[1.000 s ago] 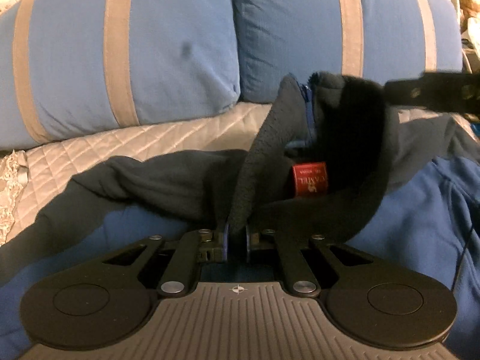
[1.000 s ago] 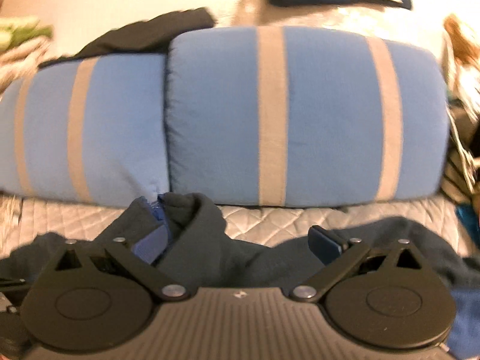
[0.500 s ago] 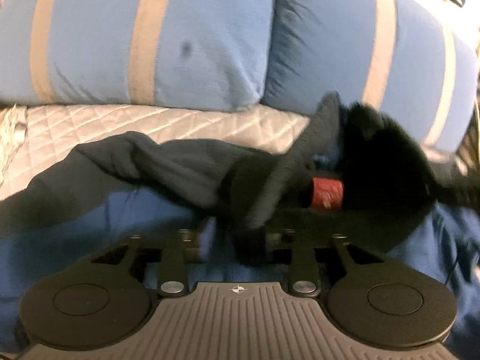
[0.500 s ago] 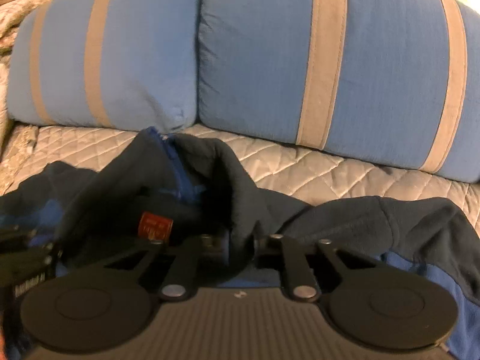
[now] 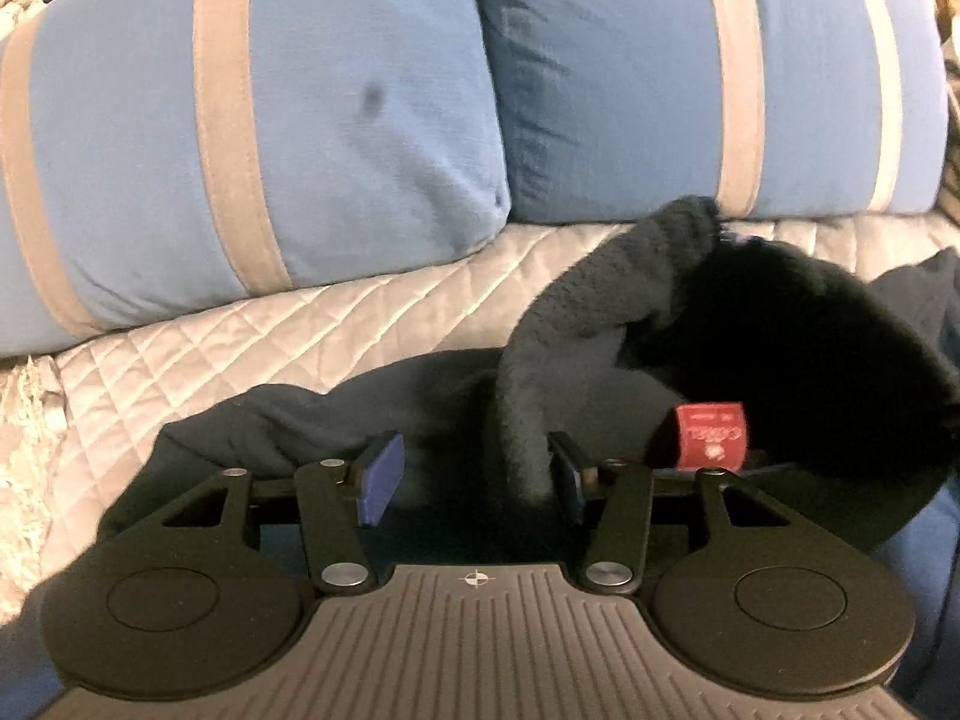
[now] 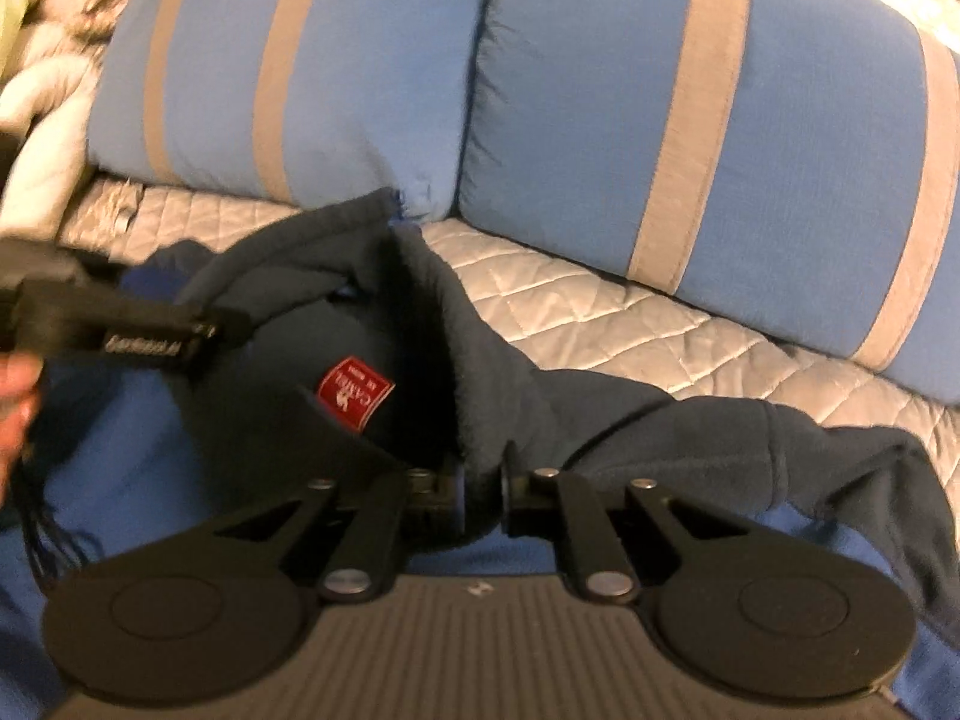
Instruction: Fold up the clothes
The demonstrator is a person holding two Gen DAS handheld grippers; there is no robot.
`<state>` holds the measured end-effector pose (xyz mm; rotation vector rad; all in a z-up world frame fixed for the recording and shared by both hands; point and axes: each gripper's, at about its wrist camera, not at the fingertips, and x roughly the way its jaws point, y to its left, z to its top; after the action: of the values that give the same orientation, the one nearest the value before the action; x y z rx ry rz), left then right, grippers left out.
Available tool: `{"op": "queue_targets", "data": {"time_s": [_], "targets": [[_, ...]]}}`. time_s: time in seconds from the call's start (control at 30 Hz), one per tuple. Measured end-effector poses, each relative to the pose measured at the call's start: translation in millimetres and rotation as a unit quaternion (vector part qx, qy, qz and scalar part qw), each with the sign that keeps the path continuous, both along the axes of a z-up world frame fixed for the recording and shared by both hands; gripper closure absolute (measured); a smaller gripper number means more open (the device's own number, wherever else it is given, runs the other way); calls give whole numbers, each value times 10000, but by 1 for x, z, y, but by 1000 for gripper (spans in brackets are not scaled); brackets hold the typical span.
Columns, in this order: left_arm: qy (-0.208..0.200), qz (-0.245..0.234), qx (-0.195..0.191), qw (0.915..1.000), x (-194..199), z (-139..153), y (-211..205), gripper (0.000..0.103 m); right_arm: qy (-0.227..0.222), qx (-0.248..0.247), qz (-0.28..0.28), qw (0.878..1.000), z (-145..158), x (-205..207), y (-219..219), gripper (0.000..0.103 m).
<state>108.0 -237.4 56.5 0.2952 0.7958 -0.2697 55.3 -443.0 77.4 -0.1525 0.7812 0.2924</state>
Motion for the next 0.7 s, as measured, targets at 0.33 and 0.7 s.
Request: {"op": "queue_targets", "data": {"time_s": [0.33, 0.7], "targets": [[-232, -217, -266, 9991, -18, 9, 37, 42, 108, -294, 42, 9995, -11, 0, -26, 93], [-883, -937, -363, 9910, -56, 9, 34, 81, -365, -669, 415, 9962, -15, -14, -23, 61]]}}
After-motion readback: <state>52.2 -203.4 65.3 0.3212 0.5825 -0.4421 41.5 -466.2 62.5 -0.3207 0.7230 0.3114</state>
